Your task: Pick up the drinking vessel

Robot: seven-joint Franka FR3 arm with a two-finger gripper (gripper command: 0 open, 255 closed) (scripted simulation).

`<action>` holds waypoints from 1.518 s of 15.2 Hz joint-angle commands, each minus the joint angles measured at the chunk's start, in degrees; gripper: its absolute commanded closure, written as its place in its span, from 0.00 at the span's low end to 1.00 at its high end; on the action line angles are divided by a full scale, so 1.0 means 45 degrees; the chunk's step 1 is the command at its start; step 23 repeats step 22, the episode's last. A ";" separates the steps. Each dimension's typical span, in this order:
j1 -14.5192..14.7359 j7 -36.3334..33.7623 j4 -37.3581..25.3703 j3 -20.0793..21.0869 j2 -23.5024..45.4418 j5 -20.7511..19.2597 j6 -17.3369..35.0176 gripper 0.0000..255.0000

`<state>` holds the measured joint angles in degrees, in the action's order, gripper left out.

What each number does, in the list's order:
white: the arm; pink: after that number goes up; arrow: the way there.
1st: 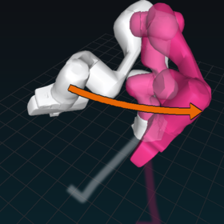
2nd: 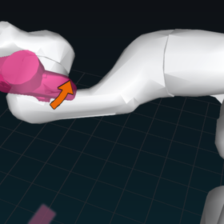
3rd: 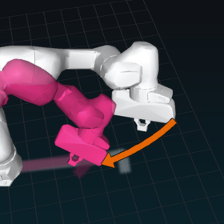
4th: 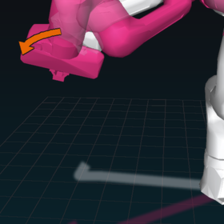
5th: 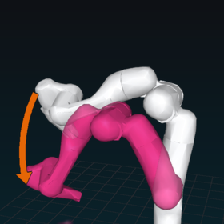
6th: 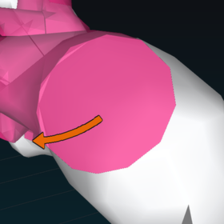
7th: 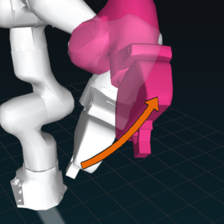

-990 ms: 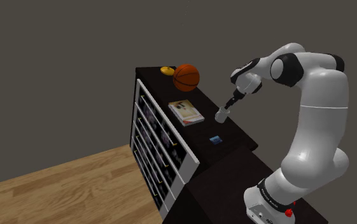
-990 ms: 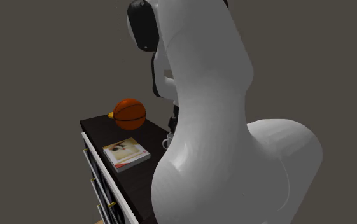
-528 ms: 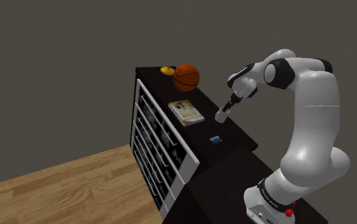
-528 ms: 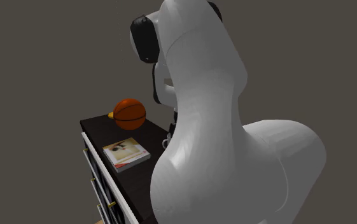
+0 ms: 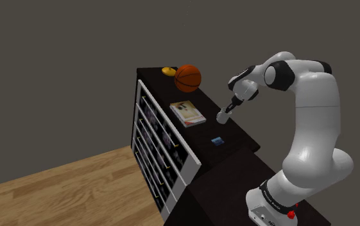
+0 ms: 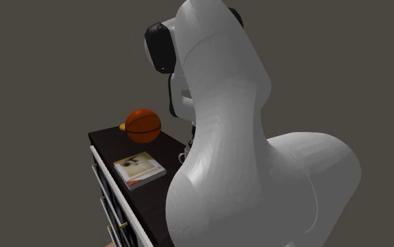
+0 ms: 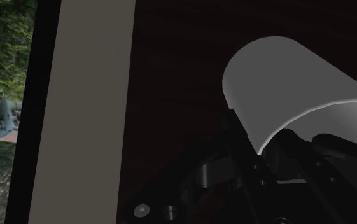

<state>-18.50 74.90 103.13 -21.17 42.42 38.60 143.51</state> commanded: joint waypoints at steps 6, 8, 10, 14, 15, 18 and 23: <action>0.0062 -0.0071 0.0056 -0.0072 -0.0148 -0.0078 -0.0091 1.00; 0.0161 -0.0192 0.0141 -0.0208 -0.0413 -0.0226 -0.0269 1.00; 0.0258 -0.0316 0.0215 -0.0343 -0.0674 -0.0379 -0.0450 1.00; 0.0448 -0.0570 0.0331 -0.0610 -0.1183 -0.0695 -0.0825 1.00; 0.0494 -0.0635 0.0353 -0.0676 -0.1307 -0.0776 -0.0921 1.00; 0.0630 -0.0832 0.0402 -0.0869 -0.1672 -0.1023 -0.1215 1.00; 0.0724 -0.0976 0.0422 -0.1004 -0.1928 -0.1203 -0.1432 1.00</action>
